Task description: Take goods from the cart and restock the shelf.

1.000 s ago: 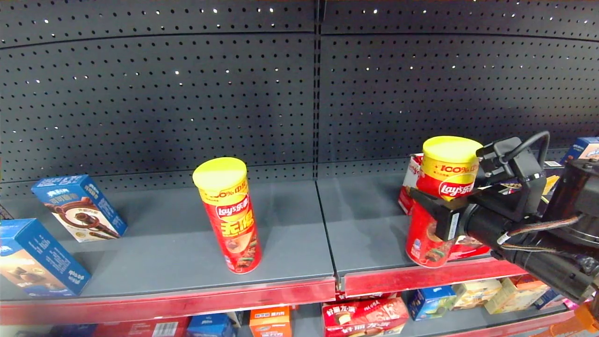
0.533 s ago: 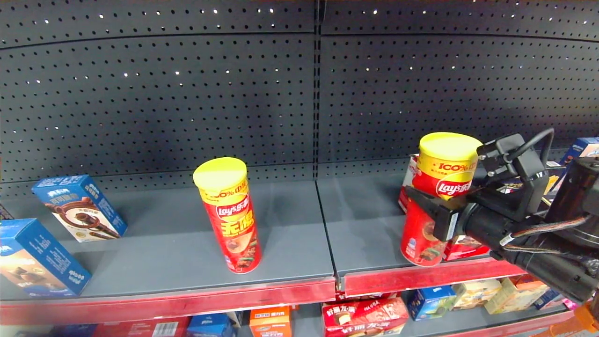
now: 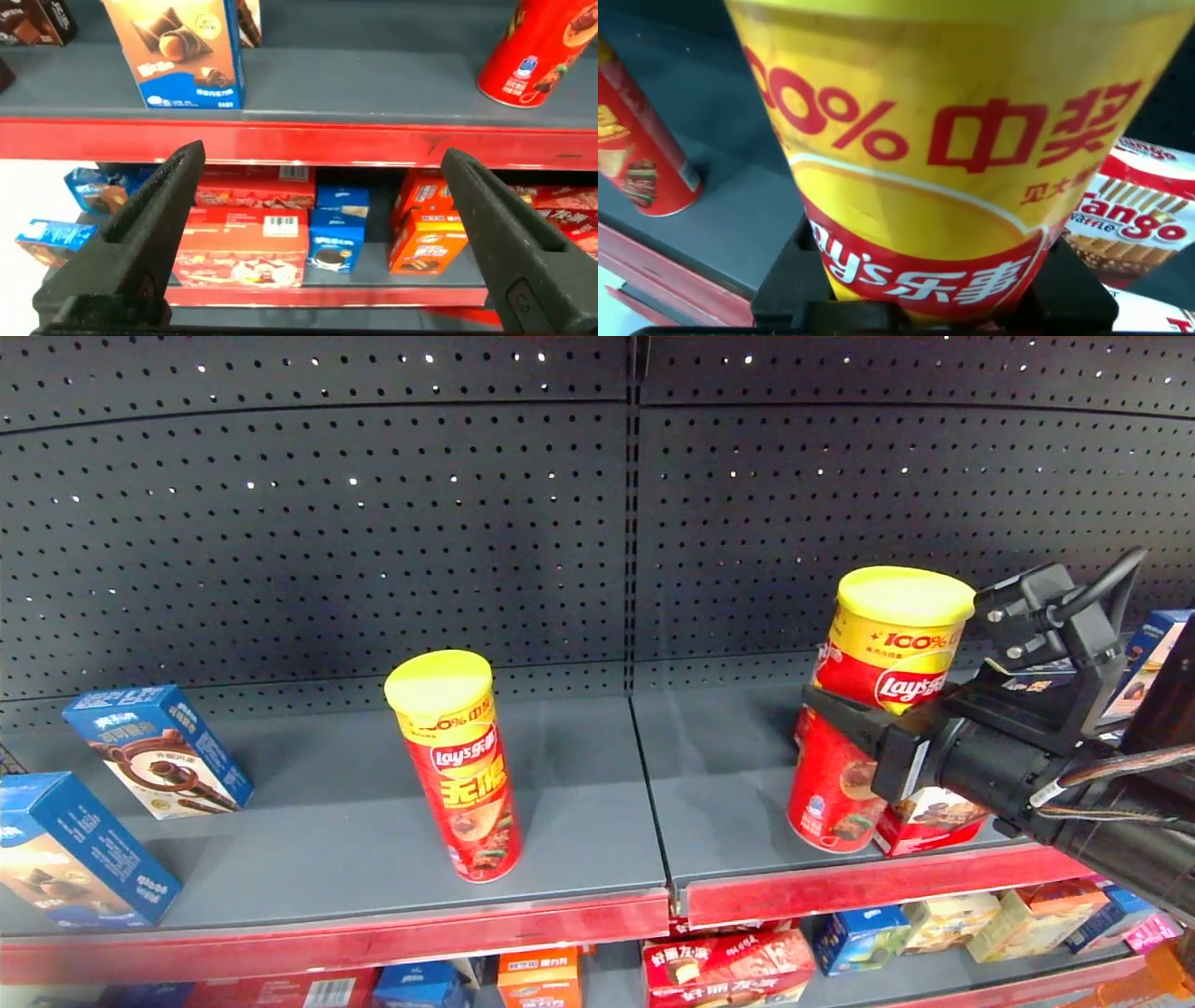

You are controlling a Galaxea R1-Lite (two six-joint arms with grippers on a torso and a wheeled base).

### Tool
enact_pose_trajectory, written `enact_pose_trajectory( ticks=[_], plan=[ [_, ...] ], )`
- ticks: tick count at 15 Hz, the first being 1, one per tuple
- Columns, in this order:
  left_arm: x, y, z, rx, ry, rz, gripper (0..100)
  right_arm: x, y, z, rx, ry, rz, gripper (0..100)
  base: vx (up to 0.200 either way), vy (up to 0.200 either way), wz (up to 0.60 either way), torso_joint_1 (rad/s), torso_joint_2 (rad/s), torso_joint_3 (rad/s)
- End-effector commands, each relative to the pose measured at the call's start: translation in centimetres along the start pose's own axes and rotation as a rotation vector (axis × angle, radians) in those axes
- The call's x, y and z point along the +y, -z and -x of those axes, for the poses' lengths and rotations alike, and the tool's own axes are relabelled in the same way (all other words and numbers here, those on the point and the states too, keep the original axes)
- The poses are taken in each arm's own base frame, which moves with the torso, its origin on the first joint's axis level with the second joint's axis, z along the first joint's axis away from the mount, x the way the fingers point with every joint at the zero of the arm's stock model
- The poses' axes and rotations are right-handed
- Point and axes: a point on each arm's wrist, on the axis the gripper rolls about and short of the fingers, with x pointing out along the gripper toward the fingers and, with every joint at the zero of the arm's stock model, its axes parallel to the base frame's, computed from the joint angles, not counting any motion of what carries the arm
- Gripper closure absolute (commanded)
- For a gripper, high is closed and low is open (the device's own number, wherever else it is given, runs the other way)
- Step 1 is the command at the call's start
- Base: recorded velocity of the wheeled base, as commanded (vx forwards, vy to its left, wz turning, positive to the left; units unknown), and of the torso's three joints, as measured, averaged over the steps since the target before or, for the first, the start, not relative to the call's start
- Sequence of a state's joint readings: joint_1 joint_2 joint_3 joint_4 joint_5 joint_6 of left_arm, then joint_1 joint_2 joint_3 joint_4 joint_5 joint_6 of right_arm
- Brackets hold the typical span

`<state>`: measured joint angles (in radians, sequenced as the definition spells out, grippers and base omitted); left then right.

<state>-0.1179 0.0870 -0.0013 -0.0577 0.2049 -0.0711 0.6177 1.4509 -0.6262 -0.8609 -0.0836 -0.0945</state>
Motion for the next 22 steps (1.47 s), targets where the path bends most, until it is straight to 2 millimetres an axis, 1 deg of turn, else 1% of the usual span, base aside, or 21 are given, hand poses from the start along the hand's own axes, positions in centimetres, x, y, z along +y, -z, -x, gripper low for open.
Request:
enact_pose_trajectory(
  ticks=[1, 3, 8, 10, 12, 13, 15, 17, 18, 20, 22],
  plan=[
    [0.0, 0.0, -0.1, 0.007, -0.001, 0.000, 0, 0.7, -0.3, 0.0, -0.012, -0.028, -0.001, 100, 0.000, 0.000, 0.60, 0.002, 0.00, 0.002],
    [0.0, 0.0, -0.1, 0.007, 0.001, 0.000, 0, 0.9, -0.2, 0.0, -0.007, -0.038, -0.001, 100, 0.000, 0.000, 0.60, 0.002, 0.00, -0.002],
    [0.0, 0.0, -0.1, 0.009, 0.004, -0.001, 0, 0.4, 0.3, -0.1, 0.009, -0.016, -0.001, 100, 0.000, 0.000, 0.00, 0.000, 0.00, 0.000],
    [0.0, 0.0, -0.1, 0.009, 0.004, -0.001, 0, -0.3, 0.2, -0.2, 0.001, 0.016, -0.002, 100, 0.000, 0.000, 0.00, 0.000, 0.00, 0.000],
    [0.0, 0.0, -0.1, 0.009, 0.004, 0.001, 0, -0.9, 0.4, -0.8, 0.007, 0.037, -0.016, 100, 0.000, 0.000, 0.00, 0.000, 0.00, 0.000],
    [0.0, 0.0, -0.1, 0.009, 0.007, -0.001, 0, -2.6, 0.7, -2.3, 0.009, 0.029, -0.035, 100, 0.000, 0.000, 0.00, 0.000, 0.00, 0.000],
    [0.0, 0.0, -0.1, 0.011, 0.007, 0.000, 0, -4.8, 0.7, -4.1, -0.008, -0.041, -0.025, 100, 0.000, 0.000, 0.00, 0.000, 0.00, 0.000],
    [0.0, 0.0, -0.1, 0.011, 0.007, 0.000, 0, -4.9, 0.6, -5.2, -0.017, -0.073, -0.022, 100, 0.000, 0.000, 0.00, 0.000, 0.00, 0.000],
    [0.0, 0.0, -0.1, 0.011, 0.007, 0.002, 0, -4.8, 0.7, -5.6, -0.014, -0.108, -0.014, 100, 0.000, 0.000, 0.00, 0.000, 0.00, 0.000],
    [0.0, 0.0, -0.1, 0.009, 0.007, 0.001, 0, -5.0, 0.7, -5.5, -0.019, -0.198, 0.015, 100, 0.000, 0.000, 0.00, 0.000, 0.00, 0.000],
    [0.0, 0.0, -0.1, 0.009, 0.008, 0.001, 0, -5.9, 0.8, -5.4, -0.017, -0.291, 0.049, 100, 0.000, 0.000, 0.00, 0.000, 0.00, 0.000]
  ],
)
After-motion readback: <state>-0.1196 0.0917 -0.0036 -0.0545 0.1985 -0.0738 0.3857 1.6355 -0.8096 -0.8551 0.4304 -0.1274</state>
